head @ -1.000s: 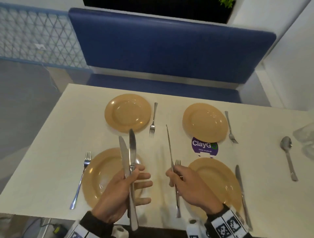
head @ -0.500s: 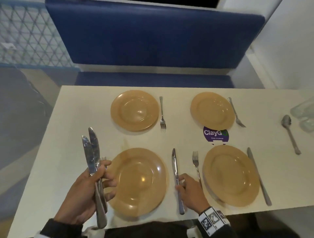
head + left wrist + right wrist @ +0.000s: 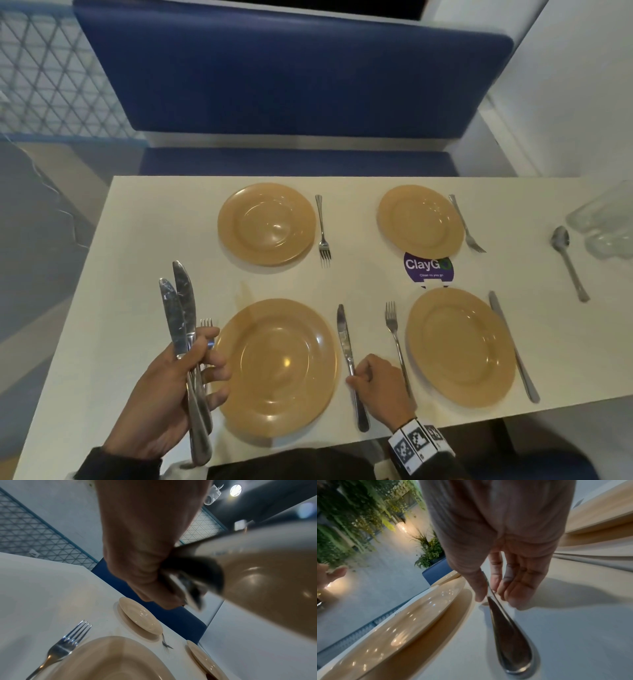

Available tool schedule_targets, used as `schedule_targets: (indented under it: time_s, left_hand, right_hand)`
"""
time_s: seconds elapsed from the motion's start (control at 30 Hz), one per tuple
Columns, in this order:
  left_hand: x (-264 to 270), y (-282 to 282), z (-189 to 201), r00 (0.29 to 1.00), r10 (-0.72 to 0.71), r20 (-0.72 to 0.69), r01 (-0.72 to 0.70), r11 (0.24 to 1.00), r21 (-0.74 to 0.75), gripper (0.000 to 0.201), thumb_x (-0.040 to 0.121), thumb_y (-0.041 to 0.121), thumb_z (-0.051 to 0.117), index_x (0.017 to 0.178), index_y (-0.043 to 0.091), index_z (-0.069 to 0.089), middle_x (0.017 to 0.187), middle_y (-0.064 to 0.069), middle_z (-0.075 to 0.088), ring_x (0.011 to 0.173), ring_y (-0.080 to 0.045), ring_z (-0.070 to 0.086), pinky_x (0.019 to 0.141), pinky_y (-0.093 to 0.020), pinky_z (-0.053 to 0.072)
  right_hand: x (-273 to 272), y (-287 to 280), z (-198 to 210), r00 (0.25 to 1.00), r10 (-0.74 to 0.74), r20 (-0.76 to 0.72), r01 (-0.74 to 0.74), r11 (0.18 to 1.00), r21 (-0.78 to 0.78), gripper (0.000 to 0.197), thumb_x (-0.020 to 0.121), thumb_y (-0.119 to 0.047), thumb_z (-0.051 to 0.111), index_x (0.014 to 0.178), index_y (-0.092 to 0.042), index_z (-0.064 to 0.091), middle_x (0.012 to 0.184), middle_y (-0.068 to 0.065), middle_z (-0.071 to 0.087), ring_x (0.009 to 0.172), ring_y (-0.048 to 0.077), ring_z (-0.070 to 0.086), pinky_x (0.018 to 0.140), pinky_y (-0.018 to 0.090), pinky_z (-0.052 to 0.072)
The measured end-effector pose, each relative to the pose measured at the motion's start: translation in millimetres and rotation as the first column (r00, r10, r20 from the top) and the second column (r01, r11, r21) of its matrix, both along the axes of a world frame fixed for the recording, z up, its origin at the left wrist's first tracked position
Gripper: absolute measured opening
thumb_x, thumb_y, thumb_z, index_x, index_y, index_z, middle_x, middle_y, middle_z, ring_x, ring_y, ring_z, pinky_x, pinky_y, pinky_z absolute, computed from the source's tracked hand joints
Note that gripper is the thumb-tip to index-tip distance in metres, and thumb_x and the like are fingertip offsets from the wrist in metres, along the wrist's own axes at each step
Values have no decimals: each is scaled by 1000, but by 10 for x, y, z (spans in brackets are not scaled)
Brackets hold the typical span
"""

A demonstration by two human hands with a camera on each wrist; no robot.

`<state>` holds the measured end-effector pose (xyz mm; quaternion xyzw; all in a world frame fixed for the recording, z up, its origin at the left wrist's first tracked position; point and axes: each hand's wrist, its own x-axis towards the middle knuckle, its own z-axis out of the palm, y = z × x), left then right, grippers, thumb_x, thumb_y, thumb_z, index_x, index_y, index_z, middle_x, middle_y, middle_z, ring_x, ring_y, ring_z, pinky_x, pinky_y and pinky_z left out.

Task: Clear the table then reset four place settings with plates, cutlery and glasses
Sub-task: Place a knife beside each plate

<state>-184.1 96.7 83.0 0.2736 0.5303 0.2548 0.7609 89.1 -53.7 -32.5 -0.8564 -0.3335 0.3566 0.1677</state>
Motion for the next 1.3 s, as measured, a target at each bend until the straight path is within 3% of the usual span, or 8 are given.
schedule_targets:
  time_s: [0.1,0.23,0.57,0.7,1.1,1.3]
  left_hand:
    - [-15,-13,14,1000,-2,-3,2,1000,-3,24,103,24,47,115,11,63,68,-8,58,60,-22,59,51,-33,53]
    - [-28,-13,29,1000,-11,-14,11,1000,4,23,103,24,46,113,13,64,67,-7,60,60,-21,61,52,-33,54]
    - [-17,-10,17,999,-24,-21,24,1000,8,23,103,25,48,115,13,63,70,-8,58,64,-24,59,51,-34,53]
    - [-22,-2,14,999,-27,-36,27,1000,12,23,103,26,48,114,14,64,71,-9,59,67,-25,59,51,-34,53]
    - [-25,6,-4,999,-6,-37,7,1000,9,24,103,26,48,116,12,63,71,-9,60,68,-26,59,51,-35,54]
    - [10,-1,44,1000,2,-18,-2,1000,-9,32,100,32,51,116,10,67,75,-12,60,66,-26,61,52,-36,53]
  right_hand:
    - [-72,19,-66,999,9,51,-9,1000,3,24,85,-34,69,98,-29,50,88,-7,59,79,6,58,74,23,49]
    - [-148,52,-115,996,35,79,-37,999,22,22,89,-27,65,100,-32,46,88,-6,59,81,10,60,80,32,56]
    - [-160,37,-142,997,17,78,-21,999,47,23,90,-27,66,105,-28,49,87,-5,61,76,7,61,77,24,54]
    - [-167,25,-171,997,13,73,-16,999,41,26,89,-29,67,105,-31,47,87,-5,62,77,9,62,81,29,56]
    - [-126,28,-199,998,13,57,-14,1000,14,35,85,-31,70,111,-28,47,87,-3,61,73,9,60,79,32,56]
    - [-15,34,146,996,9,91,-13,998,53,35,88,-37,68,115,-28,48,104,-6,56,88,3,56,79,20,49]
